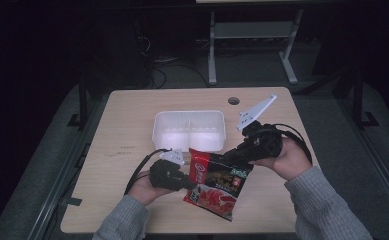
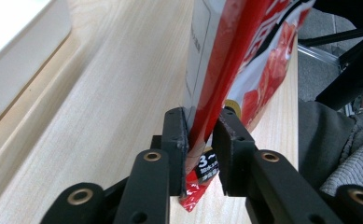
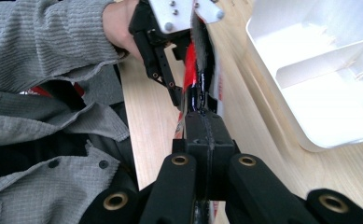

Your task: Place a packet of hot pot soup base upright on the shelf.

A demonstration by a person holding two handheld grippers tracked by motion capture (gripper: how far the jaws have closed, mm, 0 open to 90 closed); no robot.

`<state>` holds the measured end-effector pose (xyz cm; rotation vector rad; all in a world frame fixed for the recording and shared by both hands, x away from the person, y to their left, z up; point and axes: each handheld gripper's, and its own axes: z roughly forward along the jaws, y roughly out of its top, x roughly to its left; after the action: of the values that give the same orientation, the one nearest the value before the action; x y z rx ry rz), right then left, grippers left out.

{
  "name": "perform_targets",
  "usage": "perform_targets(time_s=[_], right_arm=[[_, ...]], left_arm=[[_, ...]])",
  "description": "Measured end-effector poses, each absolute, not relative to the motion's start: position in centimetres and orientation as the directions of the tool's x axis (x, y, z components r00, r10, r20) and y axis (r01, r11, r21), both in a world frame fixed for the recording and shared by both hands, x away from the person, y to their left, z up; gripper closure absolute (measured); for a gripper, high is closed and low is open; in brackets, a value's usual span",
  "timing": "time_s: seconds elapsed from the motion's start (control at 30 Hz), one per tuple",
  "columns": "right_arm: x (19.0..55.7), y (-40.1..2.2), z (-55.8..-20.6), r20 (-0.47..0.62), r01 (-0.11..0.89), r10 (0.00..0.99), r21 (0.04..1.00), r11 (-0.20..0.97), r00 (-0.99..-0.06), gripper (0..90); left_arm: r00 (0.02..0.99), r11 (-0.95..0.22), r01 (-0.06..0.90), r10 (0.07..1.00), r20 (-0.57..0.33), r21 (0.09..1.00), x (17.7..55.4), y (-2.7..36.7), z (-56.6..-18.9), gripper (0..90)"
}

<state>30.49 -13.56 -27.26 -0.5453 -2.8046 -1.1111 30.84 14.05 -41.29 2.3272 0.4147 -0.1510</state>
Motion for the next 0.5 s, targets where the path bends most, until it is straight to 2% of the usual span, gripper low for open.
perform_targets(time_s=[0.13,0.27,0.3,0.33,0.37,0.4,0.5], right_arm=[[30.6,-13.7,-27.6,0.203,0.361,0.305,0.654,0.665,-0.931,90.0],[30.6,-13.7,-27.5,0.217,0.358,0.288,0.657,0.663,-0.933,90.0],[30.5,-13.6,-27.4,0.229,0.349,0.265,0.663,0.662,-0.937,90.0],[30.4,-13.5,-27.4,0.231,0.343,0.254,0.664,0.664,-0.939,90.0],[30.4,-13.5,-27.4,0.231,0.343,0.254,0.664,0.664,-0.939,90.0],[30.3,-13.2,-27.3,0.230,0.333,0.241,0.666,0.668,-0.943,90.0],[30.2,-13.0,-27.2,0.233,0.326,0.227,0.669,0.668,-0.945,90.0]], left_arm=[[0.945,-0.673,0.324,0.255,-0.203,0.665,30.6,14.0,-41.3,80.4],[0.943,-0.664,0.332,0.235,-0.234,0.670,30.7,14.1,-41.3,77.1],[0.938,-0.652,0.347,0.229,-0.261,0.674,30.8,14.1,-41.3,64.7],[0.937,-0.650,0.350,0.232,-0.262,0.674,30.9,14.0,-41.3,55.8],[0.937,-0.655,0.350,0.242,-0.253,0.669,30.9,13.8,-41.3,55.8],[0.938,-0.659,0.347,0.237,-0.254,0.667,31.0,13.6,-41.3,45.1],[0.938,-0.660,0.344,0.209,-0.276,0.668,31.1,13.0,-41.3,41.8]])
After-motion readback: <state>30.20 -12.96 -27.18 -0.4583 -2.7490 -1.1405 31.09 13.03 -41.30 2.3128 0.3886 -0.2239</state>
